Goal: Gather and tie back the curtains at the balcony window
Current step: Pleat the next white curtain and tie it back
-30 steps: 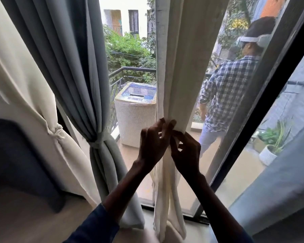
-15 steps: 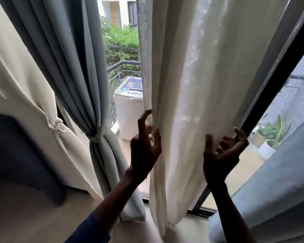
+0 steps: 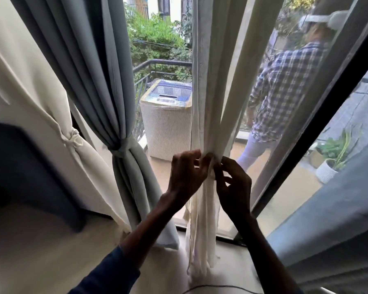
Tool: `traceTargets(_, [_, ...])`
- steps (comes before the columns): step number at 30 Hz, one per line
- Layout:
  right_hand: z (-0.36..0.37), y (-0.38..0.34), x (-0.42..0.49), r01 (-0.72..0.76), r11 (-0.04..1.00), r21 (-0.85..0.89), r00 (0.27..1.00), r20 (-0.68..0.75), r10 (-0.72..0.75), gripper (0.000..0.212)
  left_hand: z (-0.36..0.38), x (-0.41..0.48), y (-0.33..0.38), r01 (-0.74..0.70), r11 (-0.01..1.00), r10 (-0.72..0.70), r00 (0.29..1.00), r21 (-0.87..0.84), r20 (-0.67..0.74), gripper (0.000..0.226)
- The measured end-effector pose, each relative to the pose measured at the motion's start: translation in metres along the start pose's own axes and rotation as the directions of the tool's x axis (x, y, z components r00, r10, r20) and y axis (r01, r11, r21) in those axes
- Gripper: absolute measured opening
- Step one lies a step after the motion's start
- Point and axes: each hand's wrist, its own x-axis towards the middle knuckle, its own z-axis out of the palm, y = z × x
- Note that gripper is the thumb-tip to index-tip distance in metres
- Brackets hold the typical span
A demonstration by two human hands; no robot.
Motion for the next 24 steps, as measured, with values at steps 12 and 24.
traceTargets(12, [0.003,-0.008,-0.004,0.017,0.95,-0.313,0.999,0.032,-0.008,0.03,-0.017,0.016,0.017,0.01,0.998,-0.03,0.94,0.062,0.34,0.08])
traceTargets(24, [-0.009,0.008,-0.009,-0.104,0.948,-0.3,0.994,-0.069,0.087,0.016,0.006,-0.022,-0.096,0.059,0.997,-0.073,0.924,0.048,0.375,0.05])
